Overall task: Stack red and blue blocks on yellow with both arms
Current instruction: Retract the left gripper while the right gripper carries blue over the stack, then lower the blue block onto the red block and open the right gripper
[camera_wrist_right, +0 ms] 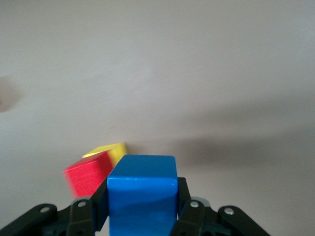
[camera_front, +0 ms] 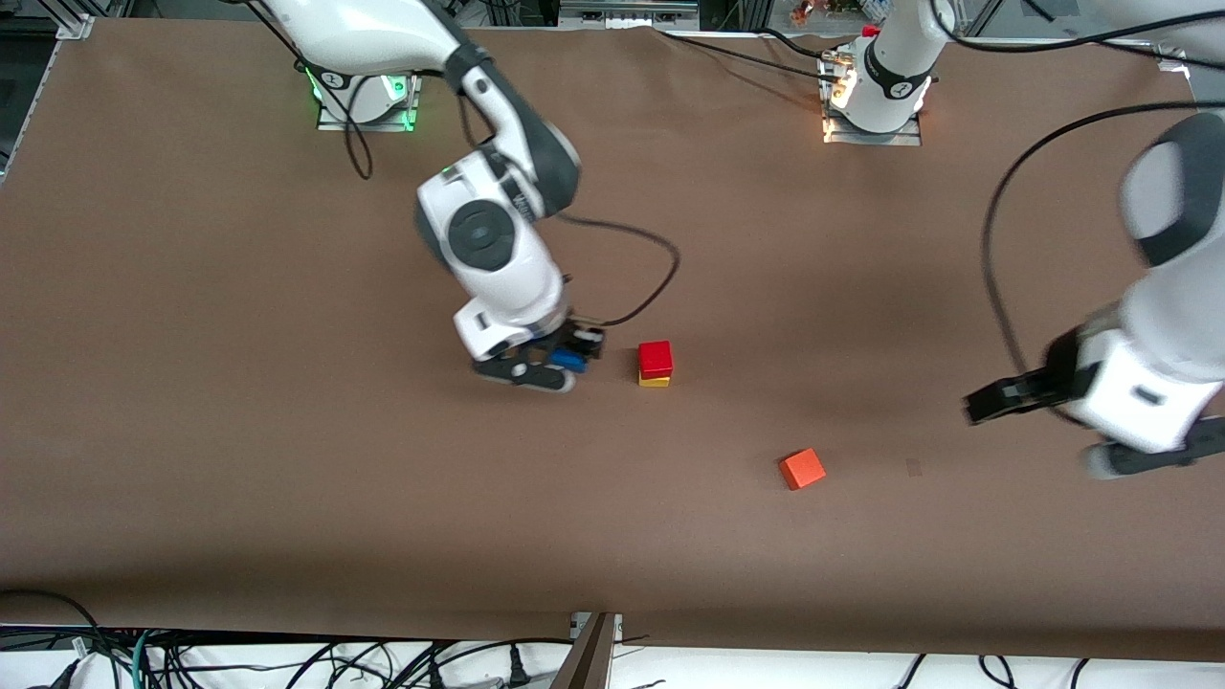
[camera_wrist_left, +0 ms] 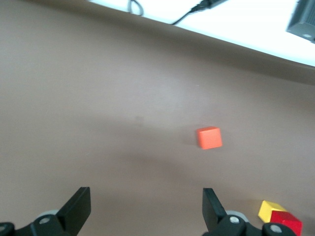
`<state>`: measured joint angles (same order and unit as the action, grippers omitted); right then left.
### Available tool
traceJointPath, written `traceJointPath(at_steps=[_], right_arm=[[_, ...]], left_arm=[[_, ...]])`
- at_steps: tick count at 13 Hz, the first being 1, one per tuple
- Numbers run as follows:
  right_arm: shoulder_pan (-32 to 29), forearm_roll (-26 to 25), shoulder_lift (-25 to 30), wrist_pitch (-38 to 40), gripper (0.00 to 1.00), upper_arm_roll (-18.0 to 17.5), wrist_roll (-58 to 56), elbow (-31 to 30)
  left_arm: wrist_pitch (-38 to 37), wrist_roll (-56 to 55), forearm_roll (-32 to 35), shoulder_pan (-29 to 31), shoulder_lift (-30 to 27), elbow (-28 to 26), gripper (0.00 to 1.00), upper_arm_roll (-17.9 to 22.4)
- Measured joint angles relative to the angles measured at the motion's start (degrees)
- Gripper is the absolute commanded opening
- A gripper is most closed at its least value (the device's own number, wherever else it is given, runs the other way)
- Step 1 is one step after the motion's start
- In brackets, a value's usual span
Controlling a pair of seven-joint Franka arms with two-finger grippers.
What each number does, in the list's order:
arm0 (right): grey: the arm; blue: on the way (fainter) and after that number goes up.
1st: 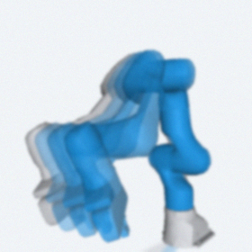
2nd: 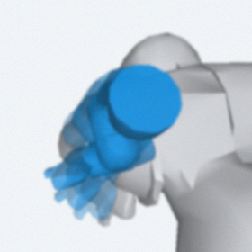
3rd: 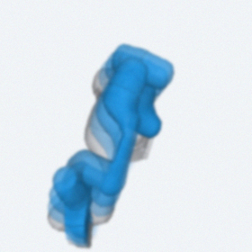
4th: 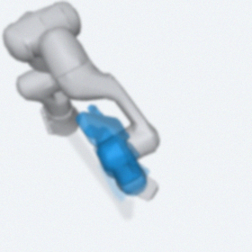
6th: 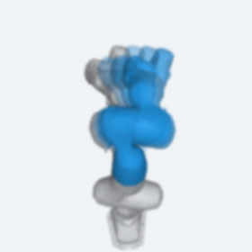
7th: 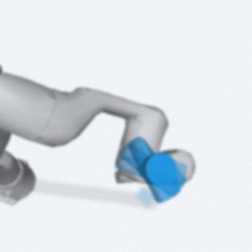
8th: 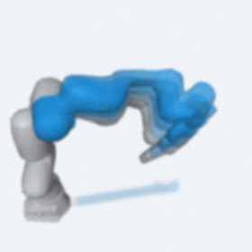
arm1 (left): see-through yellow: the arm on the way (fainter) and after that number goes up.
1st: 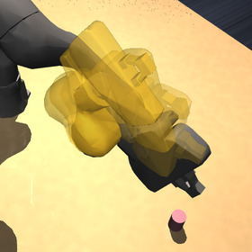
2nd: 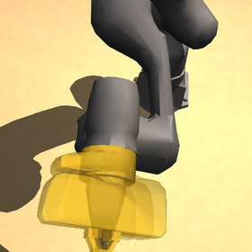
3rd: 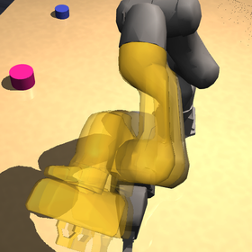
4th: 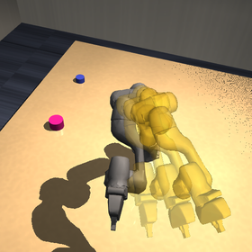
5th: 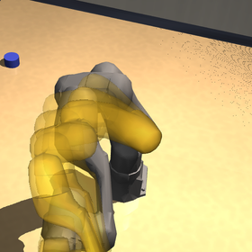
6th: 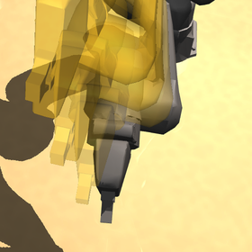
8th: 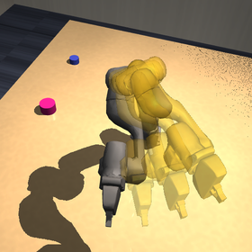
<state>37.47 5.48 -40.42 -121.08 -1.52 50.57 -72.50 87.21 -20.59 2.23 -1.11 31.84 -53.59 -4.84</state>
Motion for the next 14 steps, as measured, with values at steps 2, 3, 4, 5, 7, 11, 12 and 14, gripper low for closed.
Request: traceJointPath(at_steps=[2, 3, 4, 5, 7, 11, 12, 14], right_arm=[[3.1, 0.0, -2.7, -2.5, 0.4, 0.1, 3.4, 3.5], [3.9, 0.0, -3.6, -3.5, 0.4, 0.1, 4.2, 4.5], [4.5, 0.0, -4.3, -4.4, 0.4, 0.1, 4.6, 5.1], [4.8, 0.0, -4.8, -5.3, 0.4, 0.1, 4.7, 5.3], [5.3, -1.0, -5.8, -6.5, 0.4, 0.2, 4.7, 5.6], [6.8, -6.3, -6.9, -6.7, 0.4, 0.2, 4.7, 6.0], [7.3, -7.6, -7.1, -6.7, 0.4, 0.2, 4.7, 6.2], [7.9, -9.4, -8.0, -6.7, 0.4, 0.2, 4.6, 7.2]], left_arm=[[-3.4, 3.1, 0.0, 1.8, -1.8, 0.0, 1.0, -0.1], [-5.4, 4.7, 0.0, 2.5, -2.4, -0.1, 1.0, -0.1], [-6.8, 6.3, -0.2, 3.2, -2.7, -0.2, 1.0, -0.1], [-7.4, 7.9, -1.0, 3.9, -3.2, -1.0, 1.0, -0.1], [-7.4, 9.4, -3.2, 5.2, -6.6, -6.5, 1.0, -0.1], [-3.0, 10.0, -3.4, 5.8, -17.3, -22.5, 1.0, -0.3], [-2.7, 10.1, -3.4, 5.8, -18.6, -24.3, 1.0, -0.3], [-2.2, 10.9, -3.3, 5.8, -19.1, -25.7, 1.0, -0.3]])
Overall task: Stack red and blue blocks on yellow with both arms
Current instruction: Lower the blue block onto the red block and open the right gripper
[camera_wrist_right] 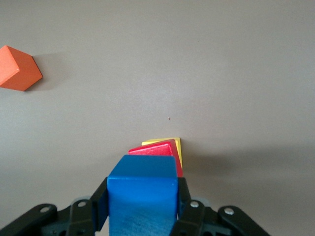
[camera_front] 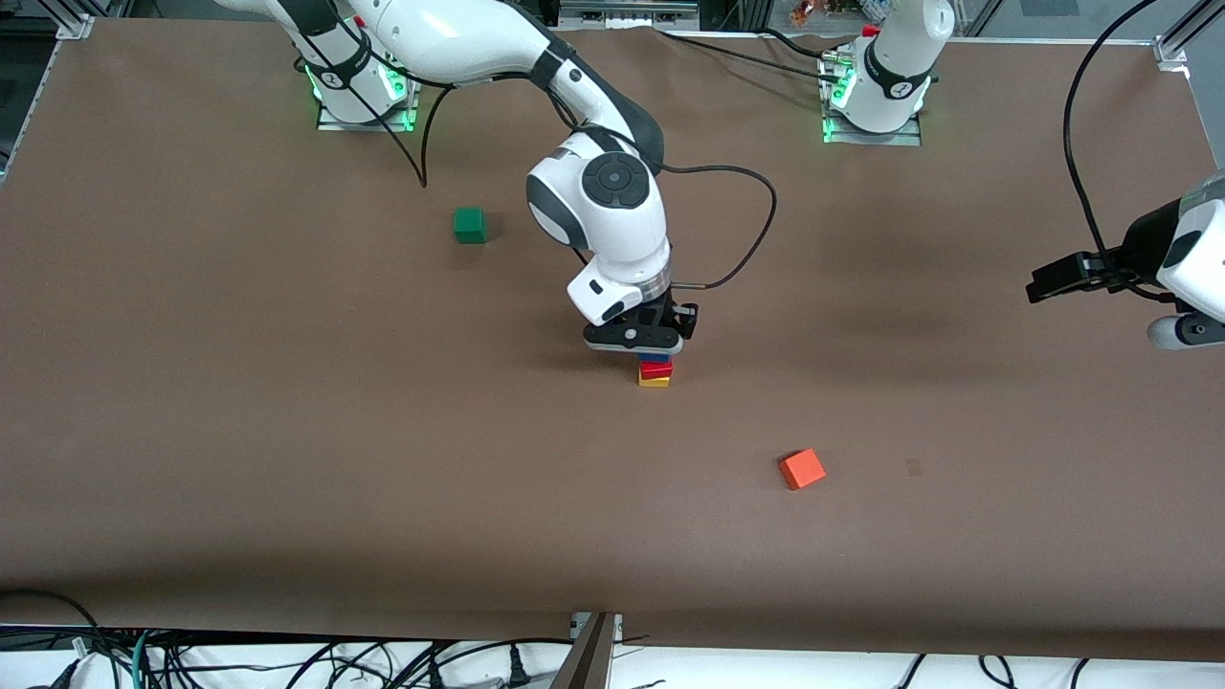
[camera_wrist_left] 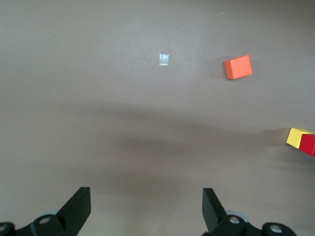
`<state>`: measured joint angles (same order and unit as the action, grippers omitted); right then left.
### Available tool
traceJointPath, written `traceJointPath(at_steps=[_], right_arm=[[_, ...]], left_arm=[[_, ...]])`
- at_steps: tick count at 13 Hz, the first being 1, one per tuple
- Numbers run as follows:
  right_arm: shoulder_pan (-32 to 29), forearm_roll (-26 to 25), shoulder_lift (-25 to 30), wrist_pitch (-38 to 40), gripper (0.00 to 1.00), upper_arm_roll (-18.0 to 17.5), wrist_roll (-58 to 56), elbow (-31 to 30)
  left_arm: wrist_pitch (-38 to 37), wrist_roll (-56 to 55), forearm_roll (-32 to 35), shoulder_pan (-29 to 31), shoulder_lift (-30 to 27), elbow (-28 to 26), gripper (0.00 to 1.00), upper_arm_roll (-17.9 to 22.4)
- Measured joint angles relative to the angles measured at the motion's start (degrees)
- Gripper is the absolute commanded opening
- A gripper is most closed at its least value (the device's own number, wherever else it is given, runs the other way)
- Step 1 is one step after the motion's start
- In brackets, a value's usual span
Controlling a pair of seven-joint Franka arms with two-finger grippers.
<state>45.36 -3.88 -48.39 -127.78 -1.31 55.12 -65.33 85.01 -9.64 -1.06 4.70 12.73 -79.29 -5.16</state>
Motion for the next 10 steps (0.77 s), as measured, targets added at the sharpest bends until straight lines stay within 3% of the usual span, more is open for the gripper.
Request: traceJointPath(at_steps=[10], right_arm=[[0.1, -1.5, -3.5, -0.9, 0.43, 0.1, -2.5, 3.8]], left_arm=[[0.5, 2.3, 0.1, 0.9, 0.1, -0.7, 1.0, 0.1]])
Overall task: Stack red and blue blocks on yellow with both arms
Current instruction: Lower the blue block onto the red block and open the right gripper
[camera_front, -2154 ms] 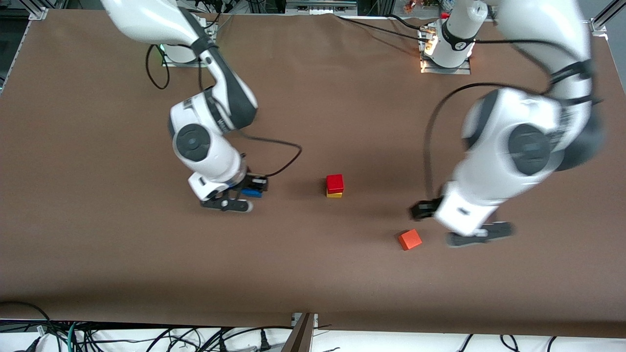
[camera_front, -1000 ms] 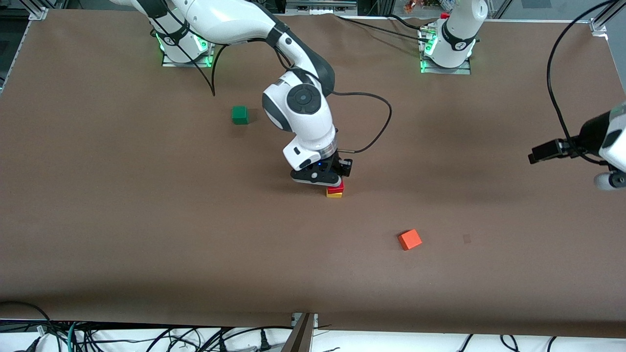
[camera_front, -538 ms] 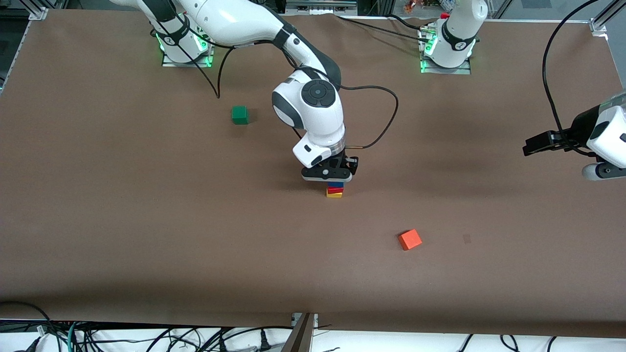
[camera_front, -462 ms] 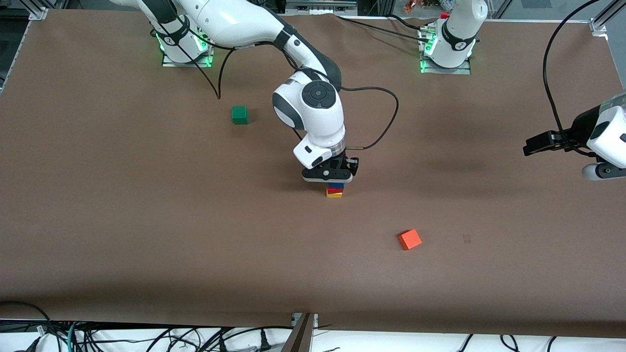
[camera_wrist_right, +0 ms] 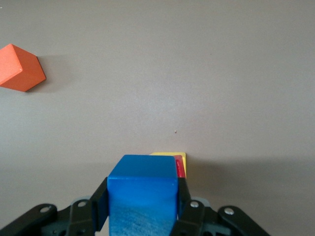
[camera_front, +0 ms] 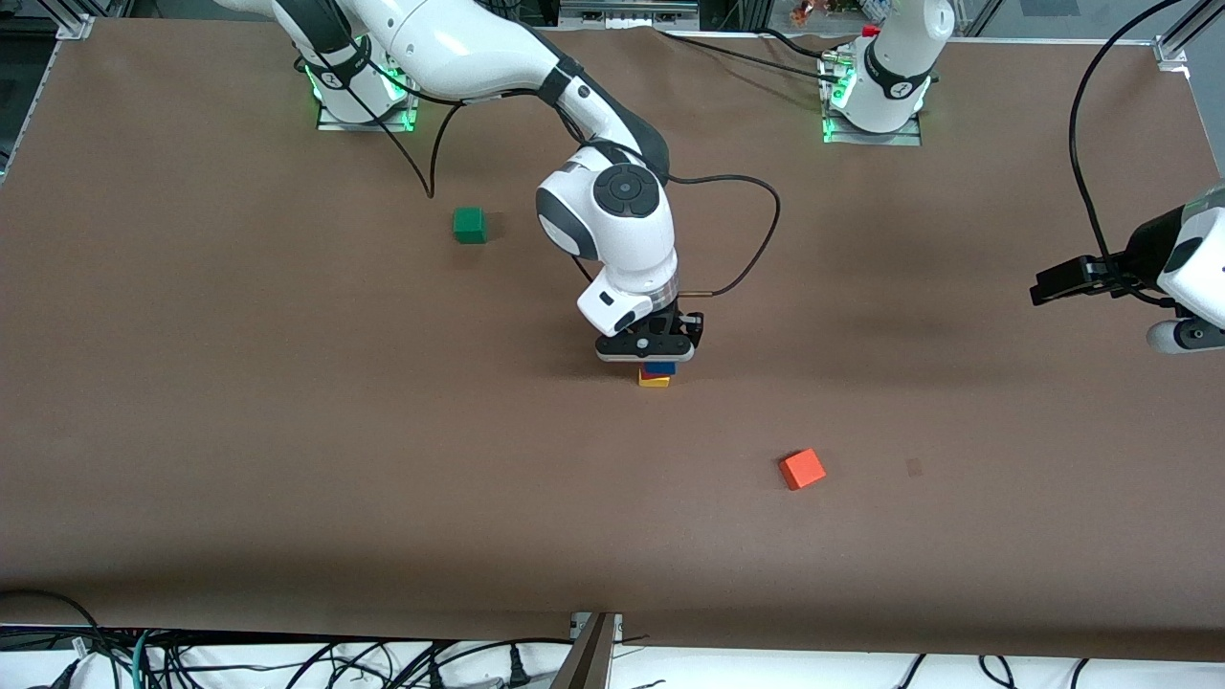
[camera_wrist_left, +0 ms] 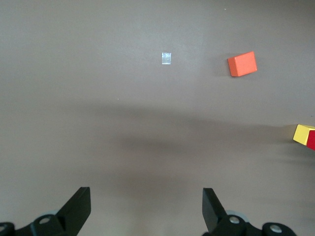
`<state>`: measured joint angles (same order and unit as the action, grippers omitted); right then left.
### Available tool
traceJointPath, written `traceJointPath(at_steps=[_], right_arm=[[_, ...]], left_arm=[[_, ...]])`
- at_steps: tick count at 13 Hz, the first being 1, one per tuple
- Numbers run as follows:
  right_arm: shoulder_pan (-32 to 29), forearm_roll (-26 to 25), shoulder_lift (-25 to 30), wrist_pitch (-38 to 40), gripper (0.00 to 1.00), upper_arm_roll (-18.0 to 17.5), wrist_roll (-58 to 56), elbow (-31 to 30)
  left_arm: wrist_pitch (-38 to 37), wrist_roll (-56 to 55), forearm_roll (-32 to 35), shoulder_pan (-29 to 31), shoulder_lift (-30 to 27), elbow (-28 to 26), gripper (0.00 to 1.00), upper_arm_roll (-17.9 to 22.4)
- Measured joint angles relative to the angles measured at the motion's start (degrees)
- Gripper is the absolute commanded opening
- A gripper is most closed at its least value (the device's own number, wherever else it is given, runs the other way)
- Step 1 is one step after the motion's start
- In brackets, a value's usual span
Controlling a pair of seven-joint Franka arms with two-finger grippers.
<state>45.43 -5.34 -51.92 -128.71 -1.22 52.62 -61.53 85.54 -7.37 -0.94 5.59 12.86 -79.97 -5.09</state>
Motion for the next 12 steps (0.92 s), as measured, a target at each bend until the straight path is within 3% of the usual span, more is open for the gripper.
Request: traceJointPath(at_steps=[8, 10, 12], right_arm=[[0.0, 0.0, 0.0, 2.2, 0.46, 0.0, -0.1, 0.3], [0.0, 0.0, 0.0, 2.3, 0.51, 0.0, -0.2, 0.3], [0.0, 0.0, 0.0, 2.3, 0.68, 0.0, -0.2, 0.3]], left_arm=[[0.0, 0.0, 0.0, 0.0, 0.0, 0.0, 1.0, 0.0], [0.0, 0.0, 0.0, 0.0, 0.0, 0.0, 1.0, 0.0], [0.0, 0.0, 0.0, 0.0, 0.0, 0.0, 1.0, 0.0]])
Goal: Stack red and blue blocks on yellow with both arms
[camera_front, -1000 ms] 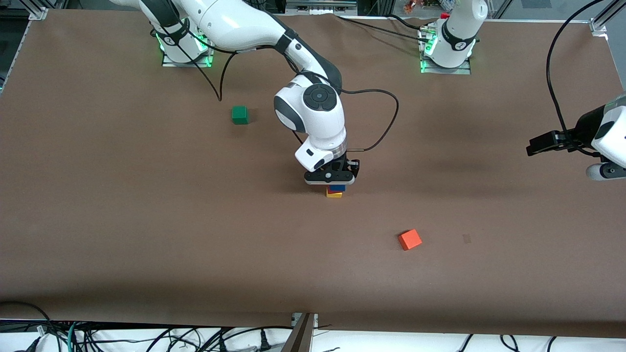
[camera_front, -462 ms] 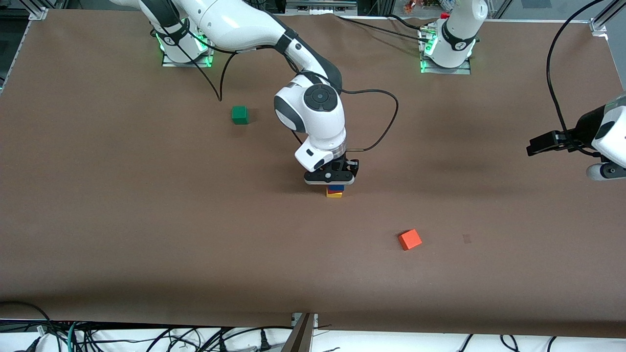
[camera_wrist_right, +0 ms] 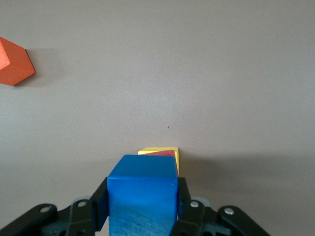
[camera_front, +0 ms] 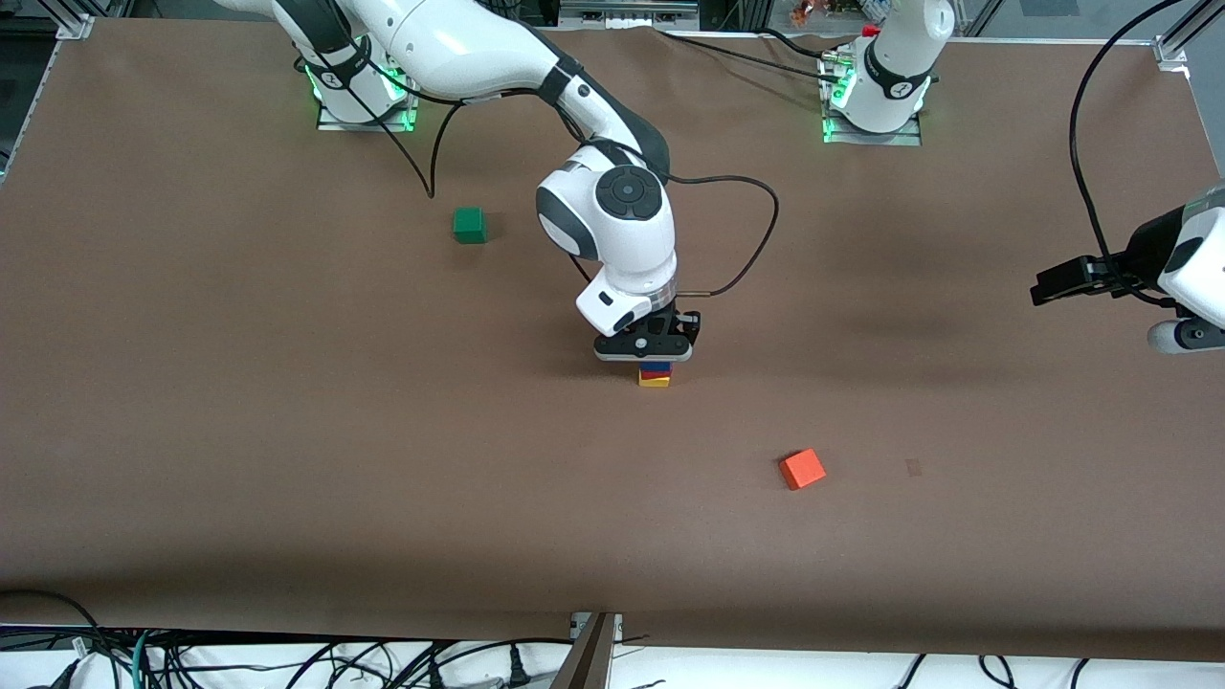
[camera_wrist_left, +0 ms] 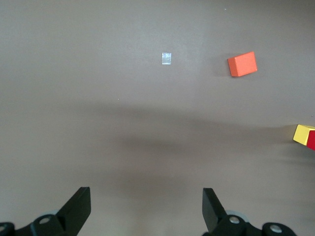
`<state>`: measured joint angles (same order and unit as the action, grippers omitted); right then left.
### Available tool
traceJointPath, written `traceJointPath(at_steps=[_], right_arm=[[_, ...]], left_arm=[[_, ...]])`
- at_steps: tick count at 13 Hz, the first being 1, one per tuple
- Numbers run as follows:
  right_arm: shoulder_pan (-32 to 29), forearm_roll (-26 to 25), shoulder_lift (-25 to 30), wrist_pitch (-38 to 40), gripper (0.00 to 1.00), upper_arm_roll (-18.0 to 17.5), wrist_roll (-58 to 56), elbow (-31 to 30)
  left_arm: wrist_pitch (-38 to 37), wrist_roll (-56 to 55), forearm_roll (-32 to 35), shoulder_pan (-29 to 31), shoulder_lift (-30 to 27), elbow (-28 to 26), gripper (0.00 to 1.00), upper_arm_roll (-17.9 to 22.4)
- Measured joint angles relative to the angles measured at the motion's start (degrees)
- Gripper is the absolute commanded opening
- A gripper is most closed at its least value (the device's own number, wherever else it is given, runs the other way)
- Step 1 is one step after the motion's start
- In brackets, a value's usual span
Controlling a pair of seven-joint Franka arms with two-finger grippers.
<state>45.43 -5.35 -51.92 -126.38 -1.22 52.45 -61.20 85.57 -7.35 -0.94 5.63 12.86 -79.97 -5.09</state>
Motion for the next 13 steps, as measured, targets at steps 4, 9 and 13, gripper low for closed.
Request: traceJointPath(at_steps=[4, 9, 13], right_arm=[[0.0, 0.0, 0.0, 0.0, 0.99, 0.2, 0.0, 0.2], [-0.3, 0.0, 0.2, 2.2, 1.0, 0.6, 0.0, 1.2], [-6.1, 3.7, 6.7, 12.0, 1.0, 0.8, -2.3, 4.0]], left_arm=[[0.0, 0.0, 0.0, 0.0, 0.0, 0.0, 1.0, 0.0], [0.0, 0.0, 0.0, 0.0, 0.0, 0.0, 1.0, 0.0], [0.0, 0.0, 0.0, 0.0, 0.0, 0.0, 1.0, 0.0]])
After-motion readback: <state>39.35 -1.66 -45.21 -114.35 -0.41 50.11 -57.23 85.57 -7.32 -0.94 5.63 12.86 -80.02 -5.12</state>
